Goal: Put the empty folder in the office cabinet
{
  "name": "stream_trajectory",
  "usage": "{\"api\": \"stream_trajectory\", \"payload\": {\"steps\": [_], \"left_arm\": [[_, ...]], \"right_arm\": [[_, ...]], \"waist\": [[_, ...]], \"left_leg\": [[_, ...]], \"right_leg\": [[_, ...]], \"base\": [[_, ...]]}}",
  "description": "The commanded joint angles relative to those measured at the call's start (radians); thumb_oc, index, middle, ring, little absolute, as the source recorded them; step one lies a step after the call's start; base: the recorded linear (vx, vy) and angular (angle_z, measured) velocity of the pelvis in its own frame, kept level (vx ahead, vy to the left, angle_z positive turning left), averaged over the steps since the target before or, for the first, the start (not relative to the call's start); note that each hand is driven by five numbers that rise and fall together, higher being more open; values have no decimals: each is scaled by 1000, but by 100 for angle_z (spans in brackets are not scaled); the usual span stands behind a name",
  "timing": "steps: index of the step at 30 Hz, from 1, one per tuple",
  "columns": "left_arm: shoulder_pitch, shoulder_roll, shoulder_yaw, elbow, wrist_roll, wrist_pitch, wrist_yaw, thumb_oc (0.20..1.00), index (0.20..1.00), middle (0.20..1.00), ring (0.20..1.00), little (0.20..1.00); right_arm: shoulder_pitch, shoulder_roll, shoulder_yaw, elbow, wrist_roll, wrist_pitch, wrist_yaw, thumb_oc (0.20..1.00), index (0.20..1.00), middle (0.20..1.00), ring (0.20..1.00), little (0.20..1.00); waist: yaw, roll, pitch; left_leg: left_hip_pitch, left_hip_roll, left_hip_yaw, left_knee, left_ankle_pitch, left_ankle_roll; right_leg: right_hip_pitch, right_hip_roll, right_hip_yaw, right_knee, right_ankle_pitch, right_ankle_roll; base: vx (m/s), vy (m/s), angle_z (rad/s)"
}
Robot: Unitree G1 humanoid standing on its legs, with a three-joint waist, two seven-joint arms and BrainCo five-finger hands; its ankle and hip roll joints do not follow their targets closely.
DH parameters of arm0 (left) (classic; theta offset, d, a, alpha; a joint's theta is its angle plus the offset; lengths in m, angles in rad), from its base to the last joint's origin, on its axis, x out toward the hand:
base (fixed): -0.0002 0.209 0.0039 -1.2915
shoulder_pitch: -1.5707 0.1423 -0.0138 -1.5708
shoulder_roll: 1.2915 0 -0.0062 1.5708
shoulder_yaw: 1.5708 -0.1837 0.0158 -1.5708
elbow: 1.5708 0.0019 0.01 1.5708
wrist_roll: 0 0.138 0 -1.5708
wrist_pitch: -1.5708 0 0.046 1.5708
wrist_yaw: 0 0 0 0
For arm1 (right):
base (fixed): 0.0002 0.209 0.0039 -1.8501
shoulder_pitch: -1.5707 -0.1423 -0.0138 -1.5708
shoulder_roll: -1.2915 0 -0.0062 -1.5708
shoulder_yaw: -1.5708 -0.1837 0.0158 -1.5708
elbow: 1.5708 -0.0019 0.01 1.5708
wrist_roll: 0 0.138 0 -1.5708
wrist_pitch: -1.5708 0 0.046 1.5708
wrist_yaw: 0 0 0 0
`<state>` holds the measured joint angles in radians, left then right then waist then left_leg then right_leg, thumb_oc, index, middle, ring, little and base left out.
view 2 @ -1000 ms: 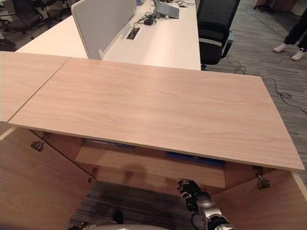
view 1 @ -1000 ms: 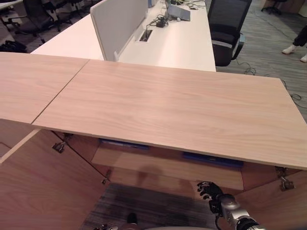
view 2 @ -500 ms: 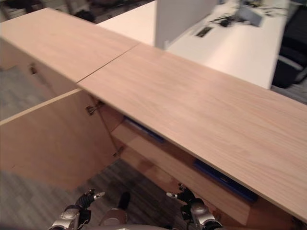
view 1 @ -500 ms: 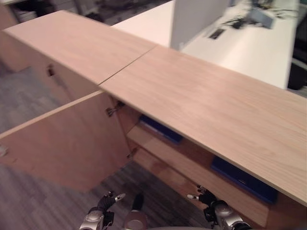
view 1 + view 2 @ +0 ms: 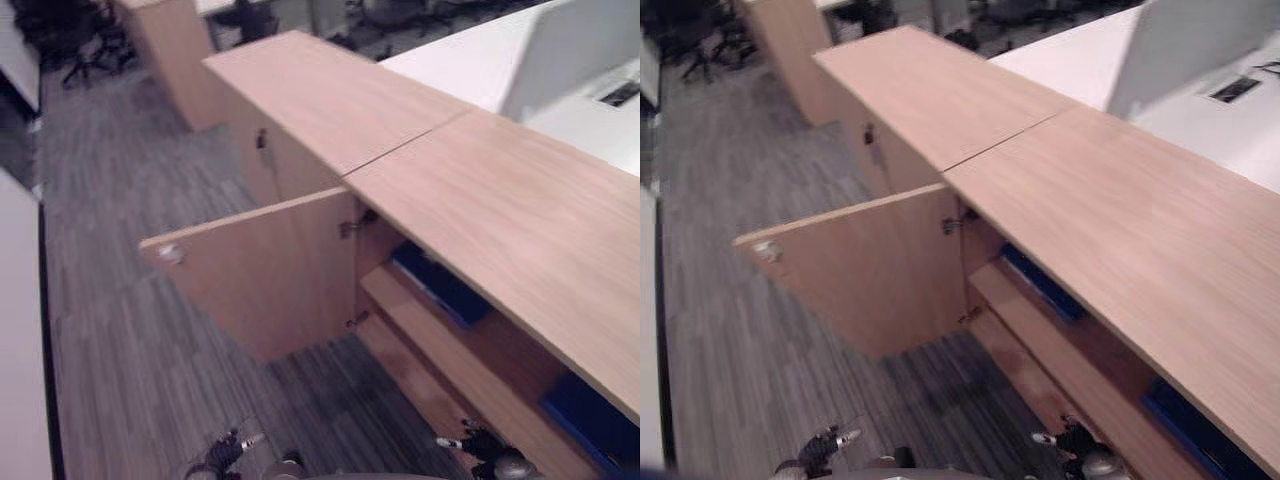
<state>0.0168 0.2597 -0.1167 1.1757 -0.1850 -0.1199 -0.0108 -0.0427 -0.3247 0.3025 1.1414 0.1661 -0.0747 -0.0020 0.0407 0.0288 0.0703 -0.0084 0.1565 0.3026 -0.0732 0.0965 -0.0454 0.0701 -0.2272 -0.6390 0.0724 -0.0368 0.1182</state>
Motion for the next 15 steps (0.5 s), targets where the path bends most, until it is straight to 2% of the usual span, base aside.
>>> {"api": "stream_trajectory", "payload": {"steps": [1,5,7,9,13,14,15], "left_arm": [[-4,12,-2,16,52,-2,-4,1000,1000,1000,1000,1000],[-10,21,-21,24,93,5,-13,1000,1000,1000,1000,1000],[-24,32,-27,21,104,3,-13,1000,1000,1000,1000,1000],[-29,36,-27,19,101,3,-14,1000,1000,1000,1000,1000],[-33,56,-13,19,94,1,-10,1000,1000,1000,1000,1000],[-33,62,-5,22,90,1,-9,1000,1000,1000,1000,1000],[-33,63,-5,22,90,1,-9,1000,1000,1000,1000,1000]], "right_arm": [[-58,15,-30,4,-11,-8,-9,1000,1000,1000,1000,1000],[-62,32,-36,-2,-2,-4,-12,1000,1000,1000,1000,1000],[-62,48,-54,1,13,1,-14,1000,1000,1000,1000,1000],[-63,52,-59,-2,18,2,-15,1000,1000,1000,1000,1000],[-63,73,-66,-4,30,7,-12,1000,1000,1000,1000,1000],[-67,80,-67,-1,32,9,-9,1000,1000,1000,1000,1000],[-67,81,-66,-1,32,9,-9,1000,1000,1000,1000,1000]], "waist": [[27,-7,24],[33,-18,15],[37,-30,12],[37,-34,13],[37,-49,17],[38,-52,25],[40,-53,26]], "left_leg": [[93,99,45,52,-42,-144],[104,56,19,17,-61,-116],[98,14,-2,2,-80,-91],[94,-1,-11,0,-86,-83],[101,-51,-29,-8,-118,-48],[111,-69,-27,-9,-130,-32],[112,-70,-25,-9,-131,-31]], "right_leg": [[22,-25,-18,-68,65,30],[22,-58,-26,-47,98,55],[24,-95,-32,-32,119,78],[24,-110,-35,-24,128,88],[10,-153,-13,11,159,113],[-6,-172,12,47,170,122],[-8,-175,14,50,169,122]], "base": [[19,156,43],[13,190,19],[2,300,36],[6,159,37],[12,193,30],[3,211,9],[6,140,-1]]}}
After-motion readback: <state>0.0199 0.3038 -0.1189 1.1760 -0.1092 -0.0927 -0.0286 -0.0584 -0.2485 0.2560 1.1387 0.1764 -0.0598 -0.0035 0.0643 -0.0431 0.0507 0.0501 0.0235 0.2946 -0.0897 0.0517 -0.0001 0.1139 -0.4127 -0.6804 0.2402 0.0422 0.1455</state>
